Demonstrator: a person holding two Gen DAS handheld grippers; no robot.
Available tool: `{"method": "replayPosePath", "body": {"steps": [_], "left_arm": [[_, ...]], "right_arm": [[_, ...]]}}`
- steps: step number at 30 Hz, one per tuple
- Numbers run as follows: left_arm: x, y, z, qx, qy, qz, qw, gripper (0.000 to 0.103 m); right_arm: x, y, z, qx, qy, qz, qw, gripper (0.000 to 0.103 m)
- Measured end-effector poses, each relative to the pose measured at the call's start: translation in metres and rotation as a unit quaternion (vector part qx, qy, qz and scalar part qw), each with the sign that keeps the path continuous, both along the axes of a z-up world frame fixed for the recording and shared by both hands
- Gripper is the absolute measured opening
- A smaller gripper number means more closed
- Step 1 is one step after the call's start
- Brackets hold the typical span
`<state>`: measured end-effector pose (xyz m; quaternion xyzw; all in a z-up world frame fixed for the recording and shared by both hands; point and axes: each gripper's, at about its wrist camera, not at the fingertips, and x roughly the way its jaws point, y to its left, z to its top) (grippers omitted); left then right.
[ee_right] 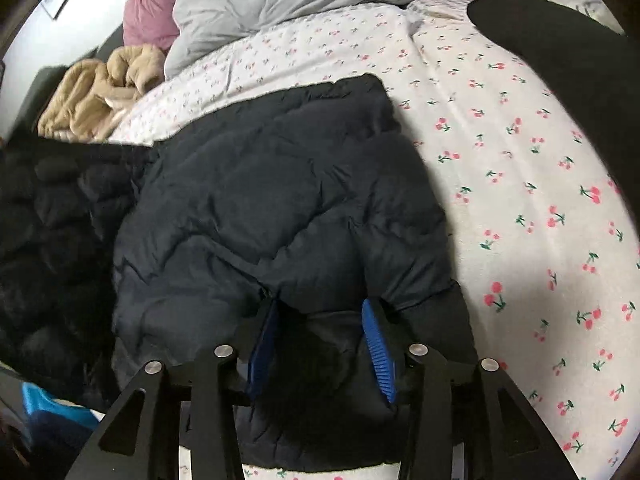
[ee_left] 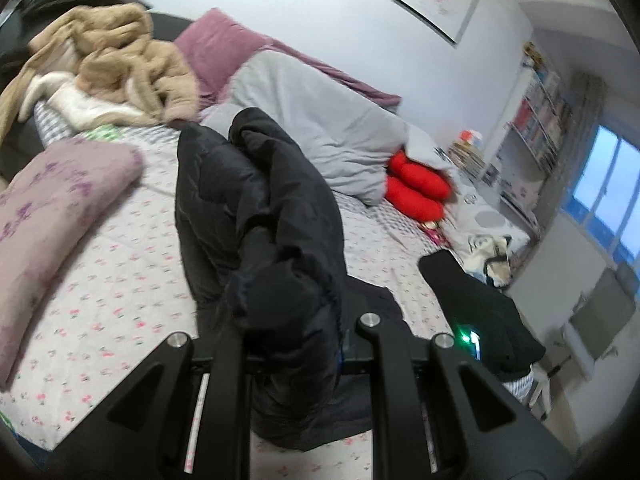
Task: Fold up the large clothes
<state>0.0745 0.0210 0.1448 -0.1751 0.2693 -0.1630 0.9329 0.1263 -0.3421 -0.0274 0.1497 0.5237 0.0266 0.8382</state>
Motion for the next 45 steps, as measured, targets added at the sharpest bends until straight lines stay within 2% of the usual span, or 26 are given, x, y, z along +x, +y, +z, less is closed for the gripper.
{"method": "replayPosePath", "body": {"steps": [4, 6, 7, 9, 11, 14, 16, 18, 20, 21, 23, 27, 30, 33, 35, 36, 38, 41, 43, 45], "left_arm": [[0.006, -0.064, 0.007, 0.047, -0.005, -0.044, 0.9979, 0.018], [0.01, -0.099, 0.005, 0.068, -0.003, -0.073, 0.9951, 0.021], [0.011, -0.117, 0.003, 0.077, 0.0, -0.088, 0.9931, 0.023], [0.015, -0.158, -0.009, 0.085, 0.01, -0.133, 0.9874, 0.039], [0.019, -0.198, -0.031, 0.081, 0.031, -0.191, 0.9778, 0.049], [0.025, -0.239, -0.069, 0.056, 0.093, -0.26, 0.9596, 0.05], [0.026, -0.245, -0.086, 0.018, 0.124, -0.285, 0.9503, 0.05], [0.024, -0.236, -0.092, -0.013, 0.138, -0.299, 0.9441, 0.05], [0.021, -0.216, -0.085, -0.035, 0.137, -0.306, 0.9413, 0.052], [0.021, -0.204, -0.082, -0.041, 0.133, -0.306, 0.9417, 0.057], [0.021, -0.176, -0.073, -0.031, 0.123, -0.287, 0.9494, 0.062], [0.039, -0.122, -0.069, 0.03, 0.128, -0.215, 0.9678, 0.063], [0.056, -0.094, -0.088, 0.074, 0.162, -0.15, 0.9725, 0.063], [0.072, -0.068, -0.111, 0.07, 0.196, -0.084, 0.9745, 0.063], [0.076, -0.053, -0.126, 0.051, 0.218, -0.062, 0.9728, 0.063], [0.076, -0.048, -0.131, 0.045, 0.223, -0.056, 0.9722, 0.063], [0.077, -0.046, -0.138, 0.052, 0.228, -0.047, 0.9712, 0.063], [0.076, -0.053, -0.137, 0.085, 0.218, -0.038, 0.9716, 0.063], [0.074, -0.062, -0.137, 0.098, 0.214, -0.04, 0.9711, 0.063], [0.074, -0.072, -0.137, 0.104, 0.213, -0.05, 0.9701, 0.063]], "right_arm": [[0.001, 0.0, 0.006, 0.013, -0.001, -0.01, 1.0, 0.05], [-0.005, -0.015, 0.016, 0.03, -0.013, -0.025, 0.999, 0.052], [-0.009, -0.021, 0.023, 0.041, -0.022, -0.037, 0.998, 0.054], [-0.018, -0.037, 0.037, 0.059, -0.043, -0.066, 0.995, 0.061], [-0.028, -0.059, 0.05, 0.071, -0.065, -0.105, 0.99, 0.067], [-0.037, -0.092, 0.053, 0.104, -0.074, -0.141, 0.982, 0.073], [-0.036, -0.106, 0.044, 0.129, -0.054, -0.155, 0.978, 0.073], [-0.037, -0.119, 0.04, 0.134, -0.041, -0.174, 0.975, 0.073], [-0.043, -0.137, 0.048, 0.147, -0.06, -0.2, 0.967, 0.073], [-0.048, -0.143, 0.054, 0.151, -0.072, -0.205, 0.965, 0.073], [-0.048, -0.141, 0.07, 0.157, -0.105, -0.188, 0.964, 0.073], [-0.025, -0.102, 0.096, 0.133, -0.129, -0.081, 0.979, 0.073], [0.005, -0.061, 0.098, 0.111, -0.1, -0.016, 0.989, 0.073], [0.025, -0.028, 0.085, 0.072, -0.06, 0.003, 0.996, 0.072], [0.023, -0.01, 0.084, 0.066, -0.058, 0.029, 0.996, 0.039], [0.017, -0.001, 0.093, 0.052, -0.07, 0.038, 0.995, 0.016], [0.001, -0.002, 0.11, 0.063, -0.103, 0.044, 0.992, 0.012], [-0.031, -0.016, 0.126, 0.124, -0.132, 0.047, 0.982, 0.01], [-0.049, -0.031, 0.118, 0.133, -0.121, 0.021, 0.984, 0.01], [-0.052, -0.049, 0.099, 0.109, -0.088, -0.017, 0.99, 0.01]]}}
